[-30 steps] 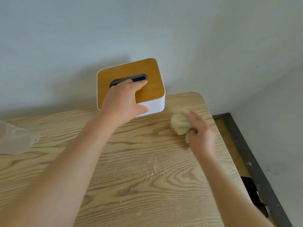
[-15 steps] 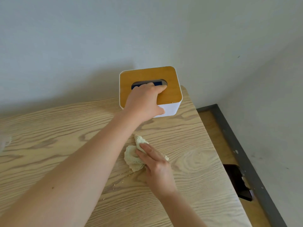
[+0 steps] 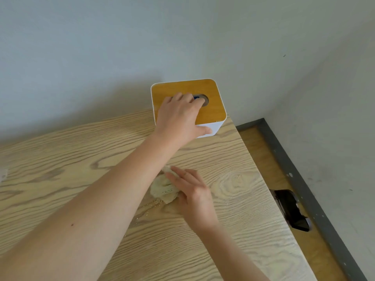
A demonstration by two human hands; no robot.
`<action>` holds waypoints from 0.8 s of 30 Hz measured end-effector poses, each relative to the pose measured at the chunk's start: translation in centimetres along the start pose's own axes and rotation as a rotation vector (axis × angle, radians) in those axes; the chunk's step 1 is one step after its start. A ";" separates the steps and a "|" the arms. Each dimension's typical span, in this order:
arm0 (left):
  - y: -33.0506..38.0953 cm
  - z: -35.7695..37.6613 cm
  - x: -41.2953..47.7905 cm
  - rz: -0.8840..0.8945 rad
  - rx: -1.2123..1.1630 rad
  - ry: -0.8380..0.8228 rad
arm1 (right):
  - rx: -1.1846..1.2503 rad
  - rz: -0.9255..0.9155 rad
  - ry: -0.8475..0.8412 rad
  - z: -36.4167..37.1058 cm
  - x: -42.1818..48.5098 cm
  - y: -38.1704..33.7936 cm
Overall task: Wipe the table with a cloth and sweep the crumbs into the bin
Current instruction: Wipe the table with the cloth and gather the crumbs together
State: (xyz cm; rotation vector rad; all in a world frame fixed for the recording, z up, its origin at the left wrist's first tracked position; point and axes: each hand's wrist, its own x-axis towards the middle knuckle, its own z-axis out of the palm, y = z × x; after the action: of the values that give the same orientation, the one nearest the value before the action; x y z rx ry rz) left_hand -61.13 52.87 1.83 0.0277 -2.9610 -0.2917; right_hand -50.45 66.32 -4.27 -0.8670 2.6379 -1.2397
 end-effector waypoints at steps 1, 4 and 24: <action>-0.4 -0.6 -1.1 0.004 -0.032 0.100 | 0.011 0.011 0.074 -0.9 -0.2 0.2; -1.9 -1.7 -6.1 0.015 -0.118 0.287 | 0.038 0.168 0.294 -4.5 -0.9 2.4; -1.7 -3.5 -23.2 -0.340 -0.298 0.192 | 0.080 0.139 0.311 -3.8 -2.8 -4.8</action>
State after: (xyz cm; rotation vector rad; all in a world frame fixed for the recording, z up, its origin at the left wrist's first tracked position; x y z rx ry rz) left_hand -37.69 51.37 1.10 0.4945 -2.6806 -0.7267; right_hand -47.18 67.91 1.36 -0.5023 2.7959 -1.5403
